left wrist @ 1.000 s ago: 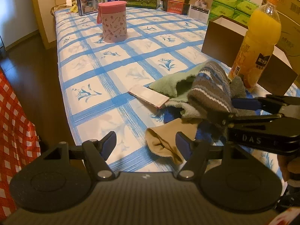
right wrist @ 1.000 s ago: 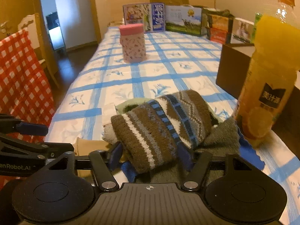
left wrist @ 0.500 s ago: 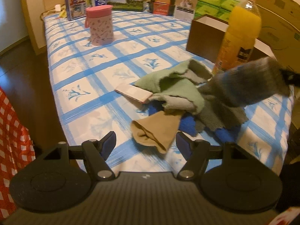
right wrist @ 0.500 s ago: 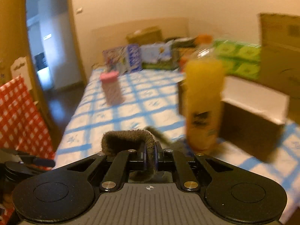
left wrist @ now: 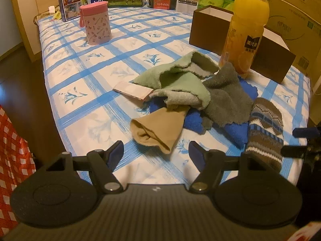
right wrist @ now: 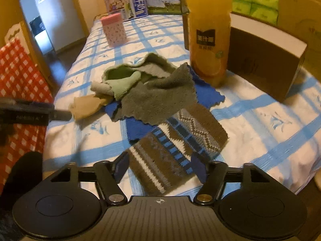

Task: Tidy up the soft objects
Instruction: 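Lift the striped knit sock with the right gripper off the pile, then close the left gripper on the beige nylon sock and lift it, then carry both socks into the white box and open both grippers to release them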

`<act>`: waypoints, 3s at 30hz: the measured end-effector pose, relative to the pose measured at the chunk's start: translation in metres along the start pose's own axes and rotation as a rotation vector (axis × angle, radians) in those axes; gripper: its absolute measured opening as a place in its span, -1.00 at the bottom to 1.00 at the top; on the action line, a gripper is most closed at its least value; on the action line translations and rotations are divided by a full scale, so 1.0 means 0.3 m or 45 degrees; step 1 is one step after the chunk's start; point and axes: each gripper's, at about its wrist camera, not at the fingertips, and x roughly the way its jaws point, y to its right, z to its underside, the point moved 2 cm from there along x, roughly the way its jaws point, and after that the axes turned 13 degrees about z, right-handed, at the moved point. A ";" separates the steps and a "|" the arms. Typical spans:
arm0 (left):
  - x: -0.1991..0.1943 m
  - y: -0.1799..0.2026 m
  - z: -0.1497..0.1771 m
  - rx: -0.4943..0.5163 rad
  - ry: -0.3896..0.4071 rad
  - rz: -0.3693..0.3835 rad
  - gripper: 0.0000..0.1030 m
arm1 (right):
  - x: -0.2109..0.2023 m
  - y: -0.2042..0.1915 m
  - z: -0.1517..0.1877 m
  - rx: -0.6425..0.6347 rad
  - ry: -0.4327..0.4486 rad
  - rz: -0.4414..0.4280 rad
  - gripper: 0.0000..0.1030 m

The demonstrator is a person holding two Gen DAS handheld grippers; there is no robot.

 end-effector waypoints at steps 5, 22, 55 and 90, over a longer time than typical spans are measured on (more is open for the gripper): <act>0.016 -0.015 0.002 -0.012 -0.008 -0.001 0.35 | 0.054 0.051 -0.029 0.070 -0.009 0.078 0.57; 0.106 -0.029 -0.037 0.031 -0.024 0.005 0.35 | 0.132 0.104 -0.010 0.160 0.005 0.163 -0.75; -0.195 0.083 -0.175 0.155 0.190 0.160 -0.81 | -0.229 0.312 -0.106 0.342 0.145 0.139 -0.76; 0.504 0.252 -1.124 0.483 0.183 0.452 -0.80 | 0.002 0.681 -0.782 0.490 0.365 0.439 -0.76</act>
